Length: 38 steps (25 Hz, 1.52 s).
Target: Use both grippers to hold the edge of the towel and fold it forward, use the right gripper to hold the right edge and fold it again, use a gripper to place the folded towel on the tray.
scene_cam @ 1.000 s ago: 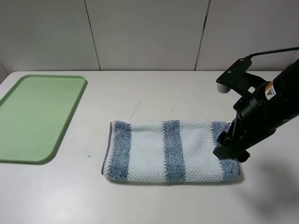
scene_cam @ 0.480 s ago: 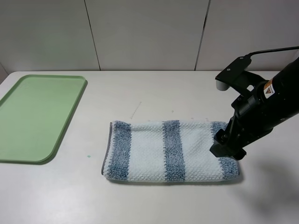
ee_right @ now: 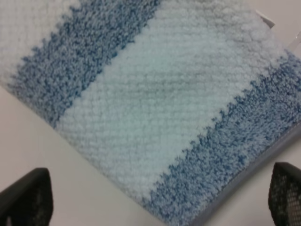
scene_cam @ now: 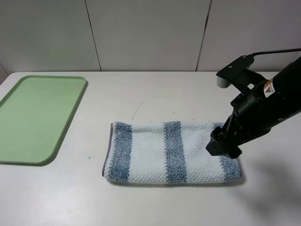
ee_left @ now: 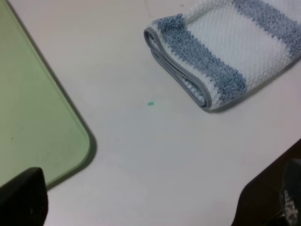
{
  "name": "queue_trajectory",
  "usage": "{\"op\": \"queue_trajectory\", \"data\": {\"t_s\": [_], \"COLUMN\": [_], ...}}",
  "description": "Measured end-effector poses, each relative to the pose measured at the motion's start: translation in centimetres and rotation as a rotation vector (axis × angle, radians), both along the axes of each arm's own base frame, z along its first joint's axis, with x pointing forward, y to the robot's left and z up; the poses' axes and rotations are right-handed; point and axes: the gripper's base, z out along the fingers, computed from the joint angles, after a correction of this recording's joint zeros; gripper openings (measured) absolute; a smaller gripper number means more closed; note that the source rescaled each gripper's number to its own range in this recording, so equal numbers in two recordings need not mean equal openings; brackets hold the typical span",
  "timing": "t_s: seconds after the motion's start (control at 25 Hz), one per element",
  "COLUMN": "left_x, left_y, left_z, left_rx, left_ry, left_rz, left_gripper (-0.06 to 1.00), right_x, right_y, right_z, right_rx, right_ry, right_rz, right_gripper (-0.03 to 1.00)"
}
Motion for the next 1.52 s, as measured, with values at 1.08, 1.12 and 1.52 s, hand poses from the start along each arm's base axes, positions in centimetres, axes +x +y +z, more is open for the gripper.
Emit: {"op": "queue_trajectory", "data": {"t_s": [1.08, 1.12, 1.52], "left_x": [-1.0, -1.0, -1.1], "left_y": [0.5, 0.5, 0.8], "left_z": [0.0, 0.0, 0.1], "left_rx": [-0.001, -0.001, 0.036], "left_ry": [-0.001, -0.001, -0.018], "left_rz": [0.703, 0.715, 0.751], "left_gripper": [0.99, 0.99, 0.99], "right_x": [3.0, 3.2, 4.6], "right_y": [0.1, -0.1, -2.4], "right_z": [-5.8, -6.0, -6.8], "right_rx": [-0.055, -0.058, -0.093], "right_ry": [0.140, 0.142, 0.148], "right_rz": [-0.406, -0.417, -0.392], "right_gripper": [1.00, 1.00, 1.00]}}
